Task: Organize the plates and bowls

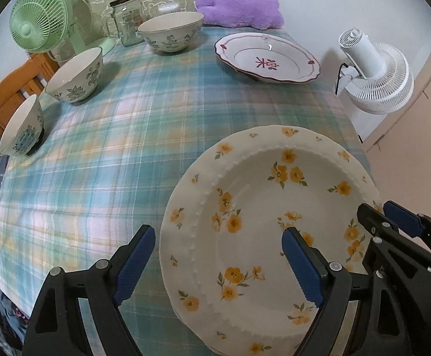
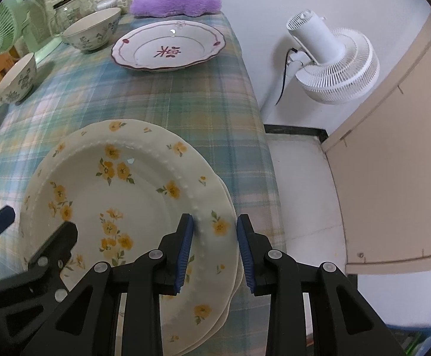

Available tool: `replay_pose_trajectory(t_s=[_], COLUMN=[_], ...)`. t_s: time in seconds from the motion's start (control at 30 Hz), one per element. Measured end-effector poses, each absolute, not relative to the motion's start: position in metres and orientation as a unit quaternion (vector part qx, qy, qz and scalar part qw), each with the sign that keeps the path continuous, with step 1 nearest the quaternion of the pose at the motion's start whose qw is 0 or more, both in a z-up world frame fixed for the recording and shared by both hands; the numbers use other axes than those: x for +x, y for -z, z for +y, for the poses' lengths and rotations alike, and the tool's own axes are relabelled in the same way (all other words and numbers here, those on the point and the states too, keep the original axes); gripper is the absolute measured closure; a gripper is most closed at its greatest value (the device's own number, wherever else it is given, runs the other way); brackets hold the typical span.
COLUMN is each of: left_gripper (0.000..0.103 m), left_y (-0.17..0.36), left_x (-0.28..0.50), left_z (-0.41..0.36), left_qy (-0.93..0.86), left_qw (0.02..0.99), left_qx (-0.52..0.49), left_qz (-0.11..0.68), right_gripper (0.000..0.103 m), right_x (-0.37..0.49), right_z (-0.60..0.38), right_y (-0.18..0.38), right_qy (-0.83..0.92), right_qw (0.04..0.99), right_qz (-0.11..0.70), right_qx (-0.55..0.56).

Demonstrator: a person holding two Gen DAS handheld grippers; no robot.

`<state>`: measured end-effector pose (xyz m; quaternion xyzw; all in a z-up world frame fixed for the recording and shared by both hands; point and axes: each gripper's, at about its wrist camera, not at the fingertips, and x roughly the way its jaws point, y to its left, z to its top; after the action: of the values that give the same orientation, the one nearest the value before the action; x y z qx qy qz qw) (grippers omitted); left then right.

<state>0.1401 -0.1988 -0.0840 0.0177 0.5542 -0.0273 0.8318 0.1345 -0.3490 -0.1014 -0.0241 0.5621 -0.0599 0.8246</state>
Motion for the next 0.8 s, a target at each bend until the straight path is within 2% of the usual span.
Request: replay_pose_trajectory(t_s=[0.2, 0.37, 0.47, 0.8], left_gripper=[0.014, 0.011, 0.008, 0.004], left_y=[0.074, 0.058, 0.046, 0.011], left_x=[0.140, 0.139, 0.138, 0.142], left_z=[-0.187, -0.167, -0.156, -0.128], left_qy=[0.050, 0.073, 0.084, 0.120], left_qw=[0.837, 0.844, 0.850, 0.867], left_qx=[0.022, 0.021, 0.027, 0.033], left_qz=[0.545, 0.531, 0.519, 0.483], right_gripper=[0.065, 0.042, 0.037, 0.036], right_x=[0.130, 0.119, 0.113, 0.105], right_z=[-0.350, -0.340, -0.331, -0.292], right_y=[0.090, 0.068, 0.053, 0.009], right_qy=[0.057, 0.085, 0.102, 0.116], right_qw=[0.827, 0.839, 0.845, 0.872], right_qz=[0.560, 0.537, 0.523, 0.471], right_qx=[0.018, 0.033, 0.044, 0.061])
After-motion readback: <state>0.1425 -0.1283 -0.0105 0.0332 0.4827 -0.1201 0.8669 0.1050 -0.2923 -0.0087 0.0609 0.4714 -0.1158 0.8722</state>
